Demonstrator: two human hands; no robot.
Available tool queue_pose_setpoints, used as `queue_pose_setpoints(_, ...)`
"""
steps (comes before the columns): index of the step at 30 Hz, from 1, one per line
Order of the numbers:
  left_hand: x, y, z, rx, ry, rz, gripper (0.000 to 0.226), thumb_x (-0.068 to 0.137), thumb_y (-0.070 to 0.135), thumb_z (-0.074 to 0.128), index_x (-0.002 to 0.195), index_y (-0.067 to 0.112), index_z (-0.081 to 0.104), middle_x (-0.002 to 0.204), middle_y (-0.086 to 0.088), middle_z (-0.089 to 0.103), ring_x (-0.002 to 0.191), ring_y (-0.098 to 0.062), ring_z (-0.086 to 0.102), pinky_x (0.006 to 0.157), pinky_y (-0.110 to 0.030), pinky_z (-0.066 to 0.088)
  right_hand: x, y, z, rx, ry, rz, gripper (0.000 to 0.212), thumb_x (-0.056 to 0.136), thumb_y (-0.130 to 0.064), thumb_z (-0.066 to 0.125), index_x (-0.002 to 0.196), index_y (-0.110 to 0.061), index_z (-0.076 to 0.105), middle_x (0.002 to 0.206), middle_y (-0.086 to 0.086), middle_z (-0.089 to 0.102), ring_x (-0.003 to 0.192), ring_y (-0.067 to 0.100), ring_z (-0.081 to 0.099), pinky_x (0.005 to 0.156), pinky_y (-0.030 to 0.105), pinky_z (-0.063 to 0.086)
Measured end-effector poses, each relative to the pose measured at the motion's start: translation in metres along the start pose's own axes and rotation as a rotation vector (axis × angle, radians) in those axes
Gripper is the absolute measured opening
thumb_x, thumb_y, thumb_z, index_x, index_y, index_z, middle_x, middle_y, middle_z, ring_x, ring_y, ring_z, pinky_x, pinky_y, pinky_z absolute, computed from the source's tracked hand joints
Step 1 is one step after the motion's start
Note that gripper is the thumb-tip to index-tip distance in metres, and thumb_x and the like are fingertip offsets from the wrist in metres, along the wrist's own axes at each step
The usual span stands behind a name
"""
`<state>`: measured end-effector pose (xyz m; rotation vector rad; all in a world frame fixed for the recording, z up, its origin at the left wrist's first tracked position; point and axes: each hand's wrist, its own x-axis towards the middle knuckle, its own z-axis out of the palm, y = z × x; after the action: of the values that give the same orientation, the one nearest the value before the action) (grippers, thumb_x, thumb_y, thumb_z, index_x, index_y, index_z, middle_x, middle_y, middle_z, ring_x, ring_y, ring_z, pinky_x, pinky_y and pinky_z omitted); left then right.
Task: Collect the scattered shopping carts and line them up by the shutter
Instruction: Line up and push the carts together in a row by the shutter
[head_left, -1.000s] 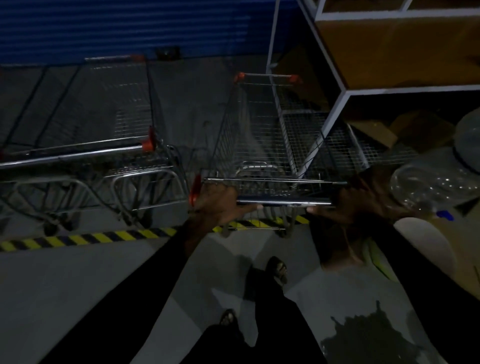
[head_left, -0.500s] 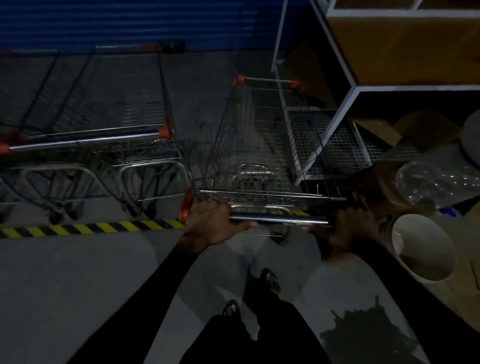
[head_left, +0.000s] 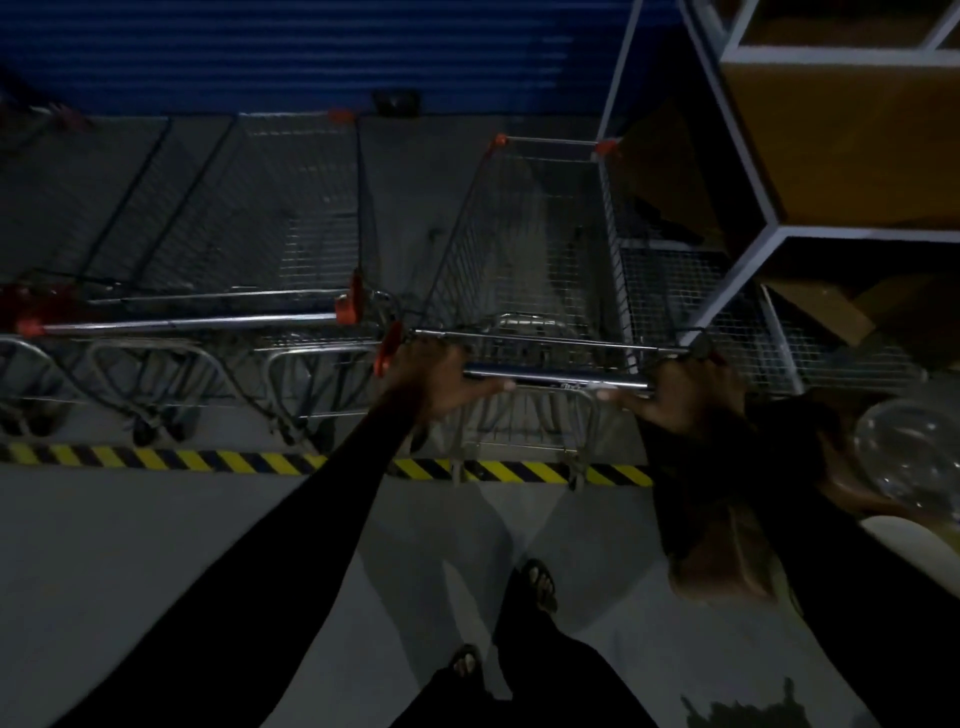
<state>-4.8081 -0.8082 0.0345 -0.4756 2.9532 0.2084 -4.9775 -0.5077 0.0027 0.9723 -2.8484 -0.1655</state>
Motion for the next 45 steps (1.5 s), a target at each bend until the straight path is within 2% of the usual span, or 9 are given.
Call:
queue_pose_setpoints(2, 0.020, -0.006, -0.003, 0.002, -0.001, 0.002, 0.076, 0.079, 0.099, 0.040, 0.073, 0.025, 0.055, 0.092, -0.011, 0.073, 0.099, -0.032, 0.071, 0.084, -0.039, 0.050, 0.025, 0.000, 0.002, -0.009, -0.032, -0.001, 0.107, 0.069, -0.109, 0.012, 0.086, -0.029, 0.080, 0.087, 0.004, 0.078, 0.100, 0.031, 0.073, 0.113, 0.049, 0.043)
queue_pose_setpoints(6, 0.052, -0.017, -0.002, 0.035, -0.021, -0.050, 0.106, 0.070, 0.109, 0.024, 0.109, 0.025, 0.077, 0.113, -0.009, 0.075, 0.113, -0.034, 0.069, 0.097, -0.045, 0.050, 0.064, -0.001, 0.005, -0.006, -0.080, -0.010, 0.114, 0.061, -0.112, 0.002, 0.075, -0.027, 0.077, 0.081, 0.001, 0.077, 0.097, 0.027, 0.074, 0.112, 0.049, 0.044)
queue_pose_setpoints(10, 0.067, -0.024, -0.004, 0.031, -0.018, -0.082, 0.102, 0.071, 0.108, 0.028, 0.101, 0.024, 0.076, 0.106, -0.009, 0.076, 0.106, -0.032, 0.070, 0.097, -0.044, 0.050, 0.083, 0.000, 0.008, -0.077, -0.017, -0.063, 0.112, 0.069, -0.109, 0.010, 0.074, -0.021, 0.079, 0.074, 0.005, 0.076, 0.094, 0.032, 0.074, 0.101, 0.045, 0.050)
queue_pose_setpoints(16, 0.079, -0.041, -0.009, -0.001, 0.029, -0.095, 0.100, 0.066, 0.111, 0.026, 0.078, 0.022, 0.070, 0.078, -0.003, 0.070, 0.080, -0.024, 0.070, 0.074, -0.034, 0.052, 0.108, -0.009, -0.004, -0.105, -0.107, -0.133, 0.103, 0.075, -0.105, 0.010, 0.104, -0.034, 0.079, 0.087, -0.003, 0.079, 0.107, 0.023, 0.073, 0.121, 0.045, 0.025)
queue_pose_setpoints(20, 0.078, -0.042, -0.013, -0.017, 0.025, -0.051, 0.082, 0.076, 0.102, 0.040, 0.066, 0.022, 0.056, 0.059, 0.006, 0.045, 0.068, -0.016, 0.057, 0.066, -0.030, 0.039, 0.114, -0.013, -0.006, -0.121, -0.125, -0.117, 0.108, 0.070, -0.107, 0.002, 0.083, -0.032, 0.080, 0.083, -0.005, 0.078, 0.111, 0.023, 0.071, 0.125, 0.044, 0.024)
queue_pose_setpoints(23, 0.078, -0.045, -0.010, -0.002, 0.002, -0.063, 0.081, 0.076, 0.103, 0.036, 0.065, 0.024, 0.051, 0.063, 0.005, 0.048, 0.073, -0.018, 0.057, 0.071, -0.032, 0.040, 0.111, -0.014, -0.004, -0.098, -0.091, -0.149, 0.102, 0.074, -0.105, 0.006, 0.078, -0.032, 0.077, 0.078, -0.004, 0.076, 0.101, 0.023, 0.074, 0.124, 0.047, 0.024)
queue_pose_setpoints(27, 0.080, -0.057, -0.004, 0.071, 0.035, -0.056, 0.107, 0.068, 0.110, 0.016, 0.085, 0.022, 0.073, 0.080, -0.003, 0.073, 0.083, -0.021, 0.072, 0.070, -0.030, 0.044, 0.111, -0.024, -0.013, -0.014, -0.095, -0.143, 0.098, 0.073, -0.105, 0.006, 0.072, -0.033, 0.072, 0.072, -0.004, 0.072, 0.089, 0.022, 0.073, 0.115, 0.048, 0.038)
queue_pose_setpoints(34, 0.080, -0.064, -0.001, 0.059, 0.034, -0.014, 0.106, 0.071, 0.109, 0.018, 0.095, 0.023, 0.074, 0.093, -0.006, 0.076, 0.090, -0.027, 0.073, 0.080, -0.036, 0.053, 0.108, -0.026, -0.006, -0.045, -0.143, -0.137, 0.100, 0.071, -0.106, 0.000, 0.079, -0.039, 0.074, 0.075, -0.006, 0.071, 0.095, 0.019, 0.071, 0.118, 0.046, 0.034)
queue_pose_setpoints(45, 0.077, -0.065, -0.001, 0.028, 0.021, -0.056, 0.103, 0.071, 0.108, 0.025, 0.099, 0.022, 0.074, 0.106, -0.010, 0.075, 0.104, -0.031, 0.070, 0.086, -0.039, 0.049, 0.110, -0.026, -0.003, 0.047, -0.121, -0.094, 0.096, 0.069, -0.109, 0.010, 0.072, -0.037, 0.074, 0.077, -0.007, 0.073, 0.099, 0.021, 0.072, 0.105, 0.042, 0.047)
